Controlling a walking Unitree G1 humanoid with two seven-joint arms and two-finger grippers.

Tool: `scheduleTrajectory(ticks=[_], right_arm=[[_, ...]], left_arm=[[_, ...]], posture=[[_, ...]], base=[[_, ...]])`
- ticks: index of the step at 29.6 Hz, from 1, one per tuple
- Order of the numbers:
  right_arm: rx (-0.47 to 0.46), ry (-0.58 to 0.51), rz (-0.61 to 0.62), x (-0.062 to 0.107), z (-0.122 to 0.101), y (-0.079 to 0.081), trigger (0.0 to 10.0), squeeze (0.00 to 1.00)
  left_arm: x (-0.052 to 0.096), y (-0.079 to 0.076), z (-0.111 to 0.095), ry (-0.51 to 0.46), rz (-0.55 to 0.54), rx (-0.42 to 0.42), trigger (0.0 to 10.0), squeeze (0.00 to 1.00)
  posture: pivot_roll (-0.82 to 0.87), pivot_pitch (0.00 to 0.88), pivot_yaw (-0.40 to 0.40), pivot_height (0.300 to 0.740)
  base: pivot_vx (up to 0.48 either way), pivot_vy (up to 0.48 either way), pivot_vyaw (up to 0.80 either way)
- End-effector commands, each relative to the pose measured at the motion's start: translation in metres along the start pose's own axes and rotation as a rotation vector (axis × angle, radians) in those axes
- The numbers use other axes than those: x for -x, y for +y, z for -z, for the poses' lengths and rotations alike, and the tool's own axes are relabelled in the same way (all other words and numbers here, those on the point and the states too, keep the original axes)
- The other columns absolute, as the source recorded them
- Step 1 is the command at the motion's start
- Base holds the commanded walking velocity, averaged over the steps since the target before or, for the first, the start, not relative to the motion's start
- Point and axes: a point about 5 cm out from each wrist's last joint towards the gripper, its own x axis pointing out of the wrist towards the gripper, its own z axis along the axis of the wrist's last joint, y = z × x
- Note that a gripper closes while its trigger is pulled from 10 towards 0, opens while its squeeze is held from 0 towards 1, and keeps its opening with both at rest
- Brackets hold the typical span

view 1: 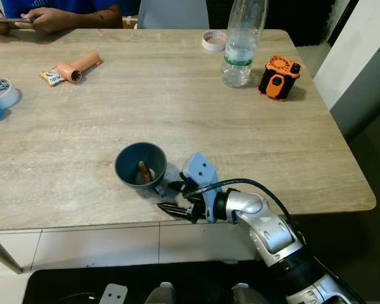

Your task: Restocking fridge

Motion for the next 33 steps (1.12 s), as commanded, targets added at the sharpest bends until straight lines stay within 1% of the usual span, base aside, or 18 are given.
scheduleTrajectory(ticks=[1,2,6,7,8,9,10,11,16,19,22,25,26,27,28,33], right_arm=[[-0.043,0.01,0.027,0.0,0.006,-0.002,10.0,0.63],[-0.049,0.004,0.039,0.0,0.005,-0.003,10.0,0.99],[-0.067,-0.01,0.086,-0.002,0.002,-0.005,10.0,1.0],[-0.074,-0.012,0.117,-0.004,0.002,-0.007,10.0,1.0],[-0.087,-0.016,0.142,-0.005,0.001,-0.008,10.0,0.75],[-0.087,-0.016,0.142,-0.005,0.001,-0.008,10.0,0.75],[-0.1,-0.022,0.151,-0.006,0.0,-0.008,10.0,0.5],[-0.113,-0.029,0.157,-0.007,-0.001,-0.007,10.0,0.0],[-0.14,-0.043,0.162,-0.01,-0.003,-0.006,10.0,0.0],[-0.135,-0.039,0.18,-0.01,-0.003,-0.007,10.0,0.0],[-0.136,-0.038,0.229,-0.009,-0.003,-0.014,10.0,0.0],[-0.135,-0.043,0.234,-0.008,-0.005,-0.016,10.0,0.0],[-0.132,-0.046,0.235,-0.008,-0.005,-0.017,0.2,0.0],[-0.132,-0.046,0.235,-0.008,-0.005,-0.017,0.2,0.0],[-0.131,-0.047,0.236,-0.008,-0.006,-0.017,0.0,0.0],[-0.124,-0.066,0.254,-0.007,-0.007,-0.019,0.0,0.0]], left_arm=[[0.002,-0.006,0.014,0.049,0.012,0.003,10.0,0.0],[0.002,-0.006,0.013,0.049,0.012,0.001,10.0,0.0],[0.002,-0.005,0.012,0.047,0.011,-0.002,10.0,0.0],[0.002,-0.005,0.012,0.047,0.011,-0.005,10.0,0.0],[0.002,-0.004,0.012,0.047,0.011,-0.007,10.0,0.0],[0.002,-0.004,0.012,0.047,0.011,-0.007,10.0,0.0],[0.002,-0.004,0.012,0.047,0.011,-0.009,10.0,0.0],[0.002,-0.004,0.012,0.048,0.011,-0.011,10.0,0.0],[0.002,-0.003,0.011,0.048,0.012,-0.014,10.0,0.0],[0.002,-0.003,0.011,0.048,0.013,-0.014,10.0,0.0],[0.002,-0.004,0.011,0.048,0.014,-0.012,10.0,0.0],[0.002,-0.004,0.011,0.048,0.015,-0.012,10.0,0.0],[0.002,-0.004,0.011,0.049,0.015,-0.011,10.0,0.0],[0.002,-0.004,0.011,0.049,0.015,-0.011,10.0,0.0],[0.002,-0.004,0.011,0.048,0.016,-0.011,10.0,0.0],[0.001,-0.004,0.011,0.048,0.016,-0.009,10.0,0.0]], posture=[[0.02,0.213,-0.032,0.74],[0.02,0.213,-0.032,0.74],[0.02,0.206,-0.03,0.74],[0.02,0.206,-0.03,0.74],[0.02,0.2,-0.028,0.74],[0.02,0.2,-0.028,0.74],[0.02,0.2,-0.028,0.74],[0.02,0.2,-0.028,0.74],[0.02,0.197,-0.025,0.74],[0.02,0.199,-0.024,0.74],[0.02,0.202,-0.023,0.74],[0.02,0.202,-0.023,0.74],[0.02,0.202,-0.023,0.74],[0.02,0.202,-0.023,0.74],[0.02,0.202,-0.023,0.74],[0.02,0.204,-0.022,0.74]], base=[[0.0,0.0,0.0],[0.0,0.0,0.0],[0.0,0.0,0.0],[0.0,0.0,0.0],[0.0,0.0,0.0],[0.0,0.0,0.0],[0.0,0.0,0.0],[0.0,0.0,0.0],[0.0,0.0,0.0],[0.0,0.0,0.0],[0.0,0.0,0.0],[0.0,0.0,0.0],[0.0,0.0,0.0],[0.0,0.0,0.0],[0.0,0.0,0.0],[0.0,0.0,0.0]])
